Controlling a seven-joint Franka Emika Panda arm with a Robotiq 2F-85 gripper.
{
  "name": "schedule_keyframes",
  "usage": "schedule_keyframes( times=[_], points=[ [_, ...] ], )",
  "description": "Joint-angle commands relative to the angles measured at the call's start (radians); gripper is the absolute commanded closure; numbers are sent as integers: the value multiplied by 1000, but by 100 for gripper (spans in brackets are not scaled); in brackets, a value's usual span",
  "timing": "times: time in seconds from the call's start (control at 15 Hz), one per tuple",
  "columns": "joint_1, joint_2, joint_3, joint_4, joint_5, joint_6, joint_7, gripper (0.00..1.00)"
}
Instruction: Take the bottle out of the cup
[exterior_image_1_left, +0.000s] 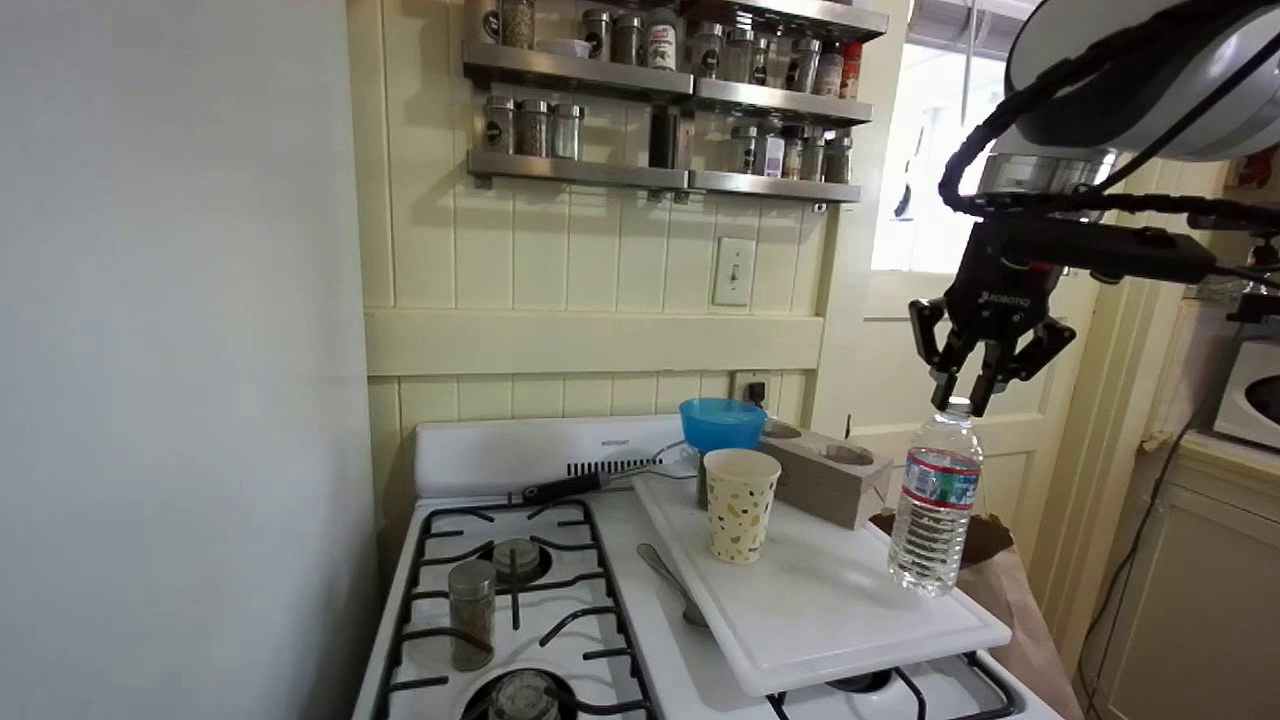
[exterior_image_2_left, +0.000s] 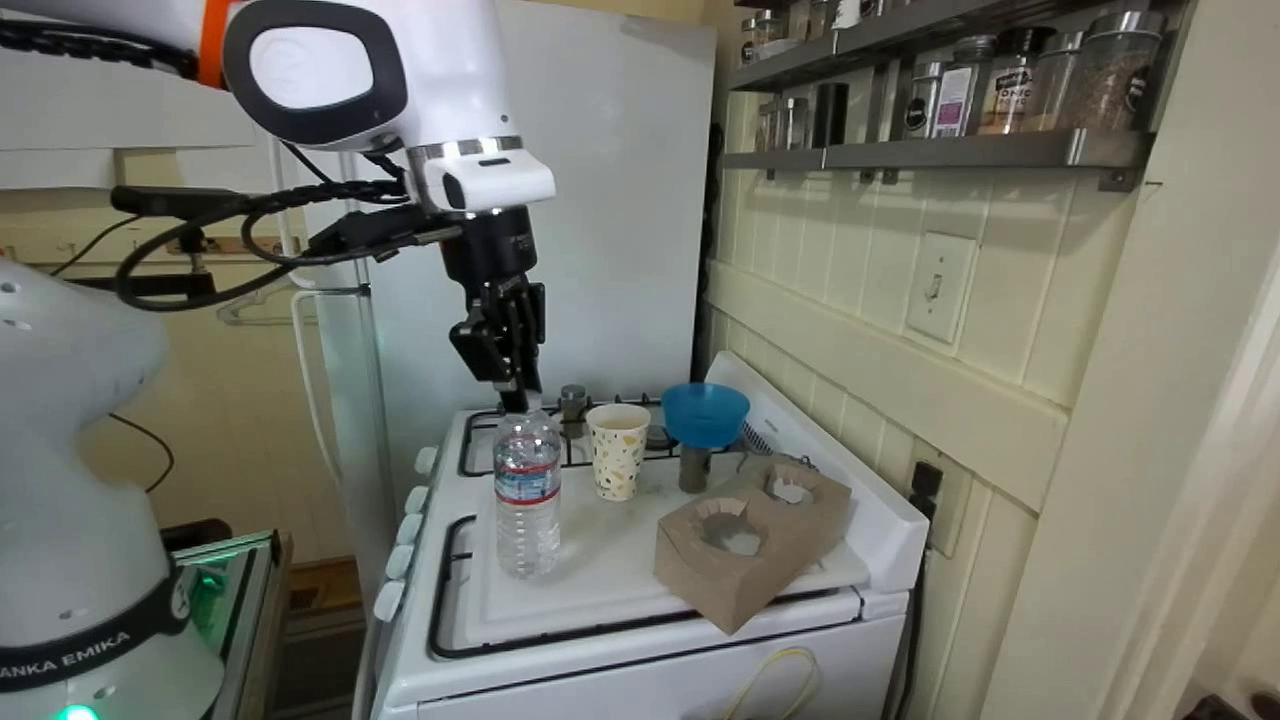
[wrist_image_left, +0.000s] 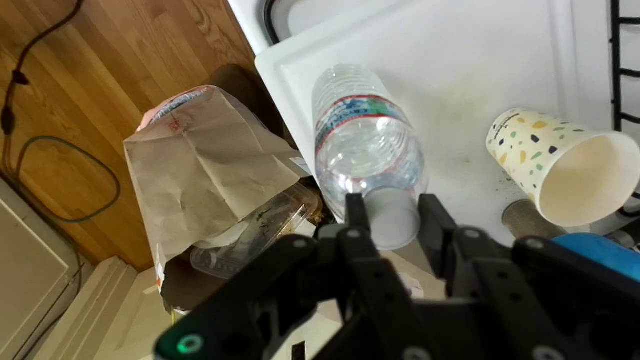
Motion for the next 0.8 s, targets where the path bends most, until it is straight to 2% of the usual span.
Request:
schedule_keyframes(
  times=[0.0,0.47,0.53,0.6,0.67,0.73],
  points=[
    [-6,41,21,39,-25,-5,29,92],
    [-1,74,37,52,-45,18,55,92],
    [2,76,34,53,-38,15,54,72],
    [3,77,35,54,-37,15,56,45],
    [3,79,34,53,-37,16,58,44],
    [4,81,34,55,-36,17,59,38]
  ],
)
